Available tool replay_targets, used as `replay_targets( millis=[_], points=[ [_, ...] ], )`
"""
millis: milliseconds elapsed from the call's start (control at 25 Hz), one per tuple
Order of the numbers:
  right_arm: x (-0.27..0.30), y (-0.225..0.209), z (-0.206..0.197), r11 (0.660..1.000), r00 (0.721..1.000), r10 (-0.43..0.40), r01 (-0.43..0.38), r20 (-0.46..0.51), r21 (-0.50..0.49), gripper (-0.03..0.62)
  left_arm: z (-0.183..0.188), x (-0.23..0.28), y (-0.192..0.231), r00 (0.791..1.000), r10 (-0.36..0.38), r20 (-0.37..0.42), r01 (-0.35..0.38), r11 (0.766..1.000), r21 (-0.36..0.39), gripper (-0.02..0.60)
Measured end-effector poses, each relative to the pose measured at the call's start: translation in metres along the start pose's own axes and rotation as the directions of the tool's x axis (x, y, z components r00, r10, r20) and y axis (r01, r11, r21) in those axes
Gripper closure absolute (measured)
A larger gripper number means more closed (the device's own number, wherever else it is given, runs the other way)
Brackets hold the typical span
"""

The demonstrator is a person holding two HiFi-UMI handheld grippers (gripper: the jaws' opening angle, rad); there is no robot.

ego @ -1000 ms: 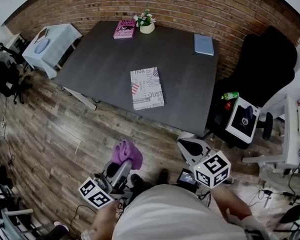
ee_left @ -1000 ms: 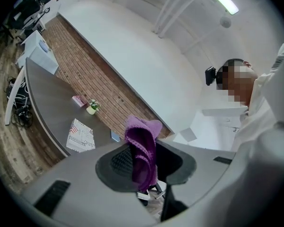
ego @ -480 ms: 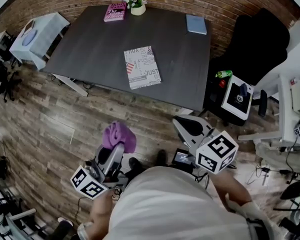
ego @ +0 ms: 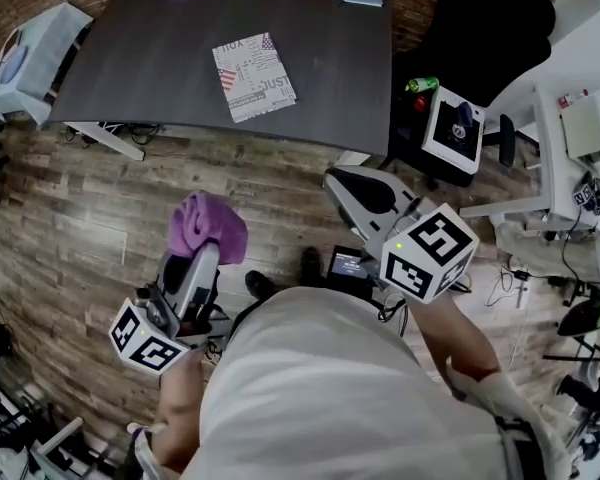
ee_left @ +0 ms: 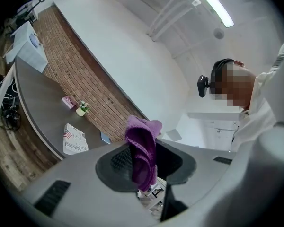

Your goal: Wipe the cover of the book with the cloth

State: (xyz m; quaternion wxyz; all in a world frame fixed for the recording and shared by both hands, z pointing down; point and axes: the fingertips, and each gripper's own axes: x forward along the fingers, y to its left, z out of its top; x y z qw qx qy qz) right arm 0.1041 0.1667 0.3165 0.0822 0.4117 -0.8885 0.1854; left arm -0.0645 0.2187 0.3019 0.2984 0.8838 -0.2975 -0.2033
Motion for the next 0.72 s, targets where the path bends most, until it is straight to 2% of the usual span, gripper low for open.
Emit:
replay_targets(
  millis=[280,720],
  points=[
    [-0.007,0.002,-0.009,0.999,0.999,-0.047,0.047,-0.008,0.011,0.580,-0.006,0.001,-0.005,0.998,-0.045,-0.035,0.044,0.999,-0.017,0.472],
    [0.001,0.012,-0.010,0.999,0.999,-0.043,0.044,-0.021,0.002,0.580,0.001,-0.005,-0.005,0.998,-0.050,-0.033,0.050,0.999,-0.014,0.472]
  ],
)
